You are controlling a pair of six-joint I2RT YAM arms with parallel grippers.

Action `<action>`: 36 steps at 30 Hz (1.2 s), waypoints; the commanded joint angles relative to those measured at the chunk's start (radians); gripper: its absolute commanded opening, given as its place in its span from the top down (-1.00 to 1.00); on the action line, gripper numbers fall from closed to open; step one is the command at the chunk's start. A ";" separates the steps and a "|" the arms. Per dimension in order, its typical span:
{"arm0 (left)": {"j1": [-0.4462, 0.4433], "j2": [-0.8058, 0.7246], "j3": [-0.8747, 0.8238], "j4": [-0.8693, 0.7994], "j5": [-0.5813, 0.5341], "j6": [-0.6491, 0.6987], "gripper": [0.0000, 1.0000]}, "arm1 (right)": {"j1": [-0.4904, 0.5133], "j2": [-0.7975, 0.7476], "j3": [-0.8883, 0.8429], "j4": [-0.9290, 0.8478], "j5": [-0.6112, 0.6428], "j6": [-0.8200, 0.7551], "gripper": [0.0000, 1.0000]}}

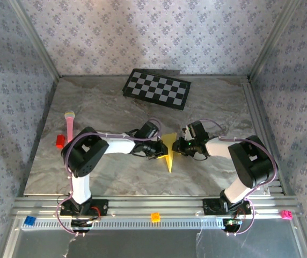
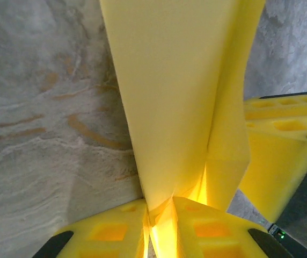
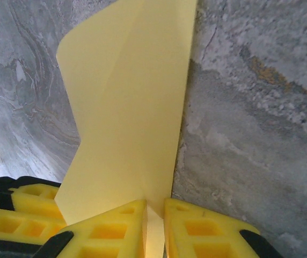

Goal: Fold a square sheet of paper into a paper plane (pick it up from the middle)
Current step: Move a paper plane to the center of the table.

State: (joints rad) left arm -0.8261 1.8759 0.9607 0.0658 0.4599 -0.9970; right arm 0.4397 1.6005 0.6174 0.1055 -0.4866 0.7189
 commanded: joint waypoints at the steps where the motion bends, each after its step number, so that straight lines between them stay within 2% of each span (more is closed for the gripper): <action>1: -0.010 0.010 -0.016 0.068 0.019 -0.019 0.60 | 0.012 0.018 -0.026 -0.001 -0.007 0.013 0.64; 13: -0.010 0.003 -0.021 0.057 0.008 -0.015 0.69 | 0.010 0.013 -0.028 -0.004 -0.003 0.017 0.64; 21: -0.006 -0.064 -0.020 -0.008 -0.050 0.036 0.91 | -0.013 -0.049 -0.031 -0.034 0.009 0.018 0.56; 23: -0.006 -0.082 -0.016 -0.037 -0.073 0.053 0.95 | -0.019 -0.081 -0.030 -0.053 0.016 0.015 0.40; 30: -0.013 -0.135 0.030 -0.210 -0.187 0.134 0.96 | -0.024 -0.197 -0.032 -0.103 0.036 0.005 0.07; 33: -0.021 -0.150 0.070 -0.311 -0.259 0.166 0.96 | -0.002 -0.201 -0.011 -0.120 0.013 -0.023 0.03; 36: -0.026 -0.153 0.097 -0.338 -0.274 0.178 0.95 | 0.027 -0.184 0.010 -0.131 0.012 -0.030 0.00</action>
State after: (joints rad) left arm -0.8433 1.7592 1.0130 -0.1761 0.2470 -0.8665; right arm 0.4431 1.4097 0.5953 0.0227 -0.4633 0.7143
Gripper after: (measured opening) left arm 0.063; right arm 0.495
